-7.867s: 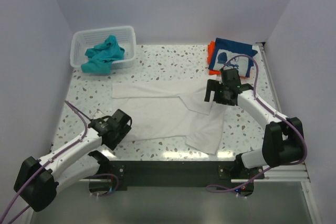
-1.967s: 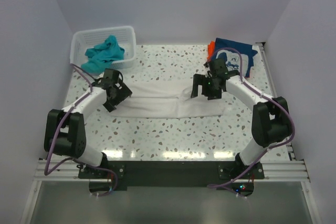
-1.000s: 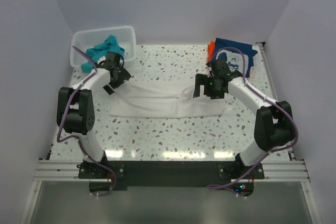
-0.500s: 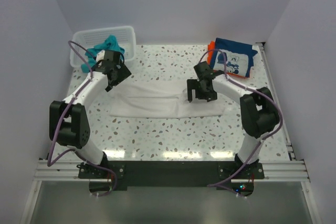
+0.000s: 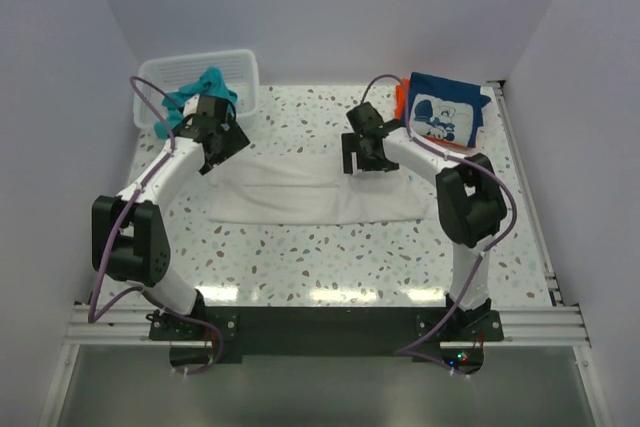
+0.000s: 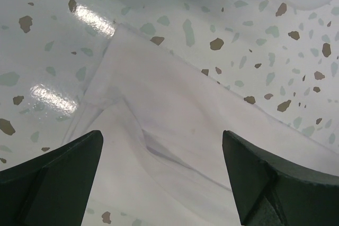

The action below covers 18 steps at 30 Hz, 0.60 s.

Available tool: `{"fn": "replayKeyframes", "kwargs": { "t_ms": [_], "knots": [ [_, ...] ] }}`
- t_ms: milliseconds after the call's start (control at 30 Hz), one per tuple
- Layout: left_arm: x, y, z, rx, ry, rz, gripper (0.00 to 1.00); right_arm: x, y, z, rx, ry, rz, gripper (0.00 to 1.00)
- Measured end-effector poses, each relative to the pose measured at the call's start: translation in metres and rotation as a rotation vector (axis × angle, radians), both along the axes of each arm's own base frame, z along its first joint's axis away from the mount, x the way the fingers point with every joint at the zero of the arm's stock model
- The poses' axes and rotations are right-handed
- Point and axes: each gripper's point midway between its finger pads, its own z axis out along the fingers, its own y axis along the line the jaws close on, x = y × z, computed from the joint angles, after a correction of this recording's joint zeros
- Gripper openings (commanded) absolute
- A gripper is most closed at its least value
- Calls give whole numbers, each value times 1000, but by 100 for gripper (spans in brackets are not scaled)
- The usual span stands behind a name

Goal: Fold and stack the t-shirts
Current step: Fold the tshirt

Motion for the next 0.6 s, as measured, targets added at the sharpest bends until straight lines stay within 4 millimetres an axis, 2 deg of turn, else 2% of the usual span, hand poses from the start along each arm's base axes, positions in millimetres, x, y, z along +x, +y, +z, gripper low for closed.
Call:
{"fn": "replayKeyframes", "kwargs": {
  "t_ms": [133,267,400,500,600],
  "knots": [
    [5,-13,-5,-14,3,-46,100,-21,-14,6,-6,7,-8,99],
    [23,-40,-30,-14,59,-123,100,-48,-29,8,5,21,-23,99],
    [32,-62,-69,0,144,-173,100,-67,-46,-13,50,83,-65,99],
    [24,-63,-92,15,210,-179,100,-79,-58,-33,72,151,-98,99],
    [16,-58,-102,28,241,-172,100,-77,-62,-39,85,174,-109,99]
  ]
}}
